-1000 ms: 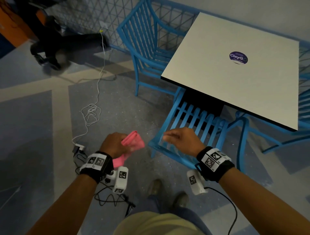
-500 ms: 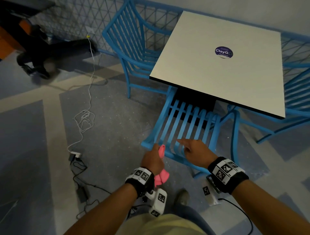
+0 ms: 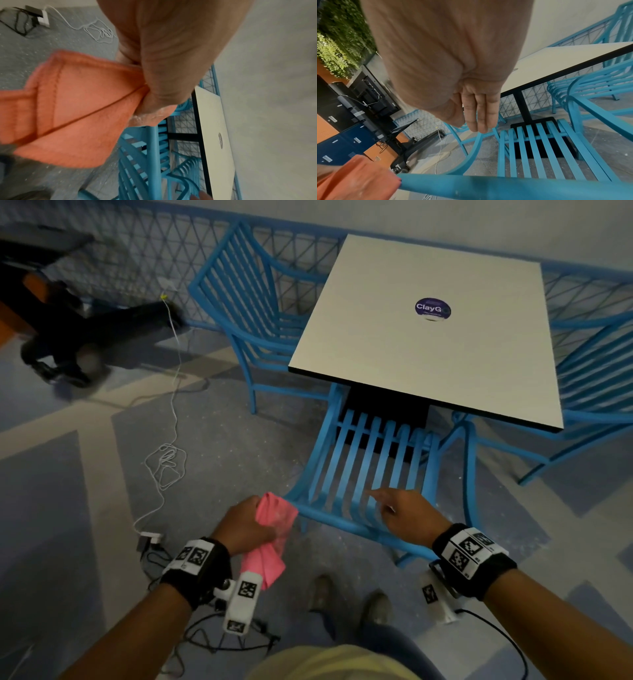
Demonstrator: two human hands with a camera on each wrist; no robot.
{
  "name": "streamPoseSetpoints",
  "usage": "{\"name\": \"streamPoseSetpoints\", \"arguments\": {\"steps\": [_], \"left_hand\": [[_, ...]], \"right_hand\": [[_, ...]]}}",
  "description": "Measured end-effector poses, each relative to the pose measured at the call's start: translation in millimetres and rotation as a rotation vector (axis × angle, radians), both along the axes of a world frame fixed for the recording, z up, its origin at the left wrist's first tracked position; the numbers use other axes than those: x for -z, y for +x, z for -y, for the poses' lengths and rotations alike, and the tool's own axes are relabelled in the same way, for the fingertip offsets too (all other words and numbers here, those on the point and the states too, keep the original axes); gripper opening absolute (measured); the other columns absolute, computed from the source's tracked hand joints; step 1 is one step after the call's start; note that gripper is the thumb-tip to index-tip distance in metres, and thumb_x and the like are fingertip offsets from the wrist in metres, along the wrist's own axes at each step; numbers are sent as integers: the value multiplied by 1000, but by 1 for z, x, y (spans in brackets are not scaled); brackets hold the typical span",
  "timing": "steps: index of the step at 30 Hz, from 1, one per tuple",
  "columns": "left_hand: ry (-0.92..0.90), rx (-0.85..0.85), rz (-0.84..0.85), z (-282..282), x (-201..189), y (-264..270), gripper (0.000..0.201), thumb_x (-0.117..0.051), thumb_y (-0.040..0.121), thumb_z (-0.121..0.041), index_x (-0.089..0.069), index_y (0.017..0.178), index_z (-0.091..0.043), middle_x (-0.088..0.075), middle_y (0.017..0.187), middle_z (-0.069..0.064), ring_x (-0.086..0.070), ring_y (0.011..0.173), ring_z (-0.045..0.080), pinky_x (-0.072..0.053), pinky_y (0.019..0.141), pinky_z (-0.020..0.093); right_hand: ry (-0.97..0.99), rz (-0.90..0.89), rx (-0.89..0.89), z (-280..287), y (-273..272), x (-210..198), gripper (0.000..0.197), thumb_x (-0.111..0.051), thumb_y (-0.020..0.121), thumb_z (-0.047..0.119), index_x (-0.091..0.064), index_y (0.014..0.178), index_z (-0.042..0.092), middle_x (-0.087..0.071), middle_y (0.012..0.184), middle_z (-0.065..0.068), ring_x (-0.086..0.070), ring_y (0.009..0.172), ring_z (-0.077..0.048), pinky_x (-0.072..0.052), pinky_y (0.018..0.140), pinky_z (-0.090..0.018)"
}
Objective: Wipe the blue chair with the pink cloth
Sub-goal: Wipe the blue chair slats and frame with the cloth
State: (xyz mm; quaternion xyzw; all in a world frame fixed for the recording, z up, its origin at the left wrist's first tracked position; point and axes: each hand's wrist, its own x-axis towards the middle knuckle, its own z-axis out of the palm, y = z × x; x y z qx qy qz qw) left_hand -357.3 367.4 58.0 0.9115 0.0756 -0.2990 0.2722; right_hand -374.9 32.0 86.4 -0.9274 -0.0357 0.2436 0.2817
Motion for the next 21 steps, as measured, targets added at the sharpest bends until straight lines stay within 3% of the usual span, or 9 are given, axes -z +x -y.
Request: {"name": "streamPoseSetpoints", "arguments": {"steps": [3, 6, 9, 12, 15, 18, 20, 21], "left_hand": [[7, -22, -3, 3, 4, 4, 58, -87, 72, -36, -65, 123, -19, -75, 121, 8, -72, 109, 27, -55, 84, 29], [-8, 58, 8, 40, 16, -5, 47, -75, 86, -29, -60, 128, -15, -74, 123, 13, -72, 111, 32, -57, 87, 32], [-18, 172, 15, 86, 30, -20, 73, -64, 93, -17, -31, 157, -4, -68, 131, 18, -67, 120, 35, -54, 98, 38], [-80, 249, -28, 128, 36, -36, 82, -59, 97, -9, -13, 165, -15, -66, 131, 14, -67, 118, 31, -58, 97, 39], [-146, 340, -45, 164, 34, -46, 74, -58, 95, -8, -27, 161, -20, -67, 130, 14, -67, 118, 34, -59, 97, 42], [-228, 417, -77, 184, 25, -51, 79, -59, 93, -7, -28, 163, -30, -60, 145, 12, -59, 131, 30, -50, 110, 40], [-257, 476, -83, 180, 8, -52, 66, -61, 93, -9, -46, 153, -32, -63, 141, 7, -60, 129, 25, -50, 109, 36], [-258, 480, -87, 173, -3, -49, 49, -63, 91, -11, -61, 137, -28, -70, 128, 6, -65, 119, 23, -54, 104, 36]], "right_hand": [[-10, -1, -1, 0, -5, 0, 43, -49, 96, 12, -54, 139, 15, -65, 132, -8, -65, 113, -23, -51, 96, -31], [-16, -38, -10, 0, -8, 0, 44, -48, 99, 14, -50, 143, 13, -54, 146, -8, -52, 132, -25, -41, 107, -31], [-20, -54, 18, 6, -12, 0, 45, -48, 99, 16, -49, 144, 15, -51, 149, -7, -48, 136, -24, -38, 111, -33], [-24, -44, 40, 16, -17, -3, 45, -50, 97, 15, -50, 142, 13, -53, 147, -7, -51, 133, -24, -41, 109, -33], [-20, -50, 54, 24, -25, -4, 44, -51, 97, 14, -52, 141, 13, -57, 143, -7, -54, 130, -23, -42, 106, -30], [-21, -70, 99, 35, -33, -5, 44, -51, 96, 15, -52, 140, 12, -57, 142, -9, -54, 130, -23, -44, 108, -34], [-15, -59, 129, 43, -37, -7, 42, -51, 96, 14, -54, 138, 12, -58, 141, -9, -55, 128, -23, -44, 107, -32], [-16, -46, 140, 47, -39, -7, 42, -52, 96, 13, -55, 137, 12, -59, 141, -8, -56, 127, -23, -44, 106, -31]]}}
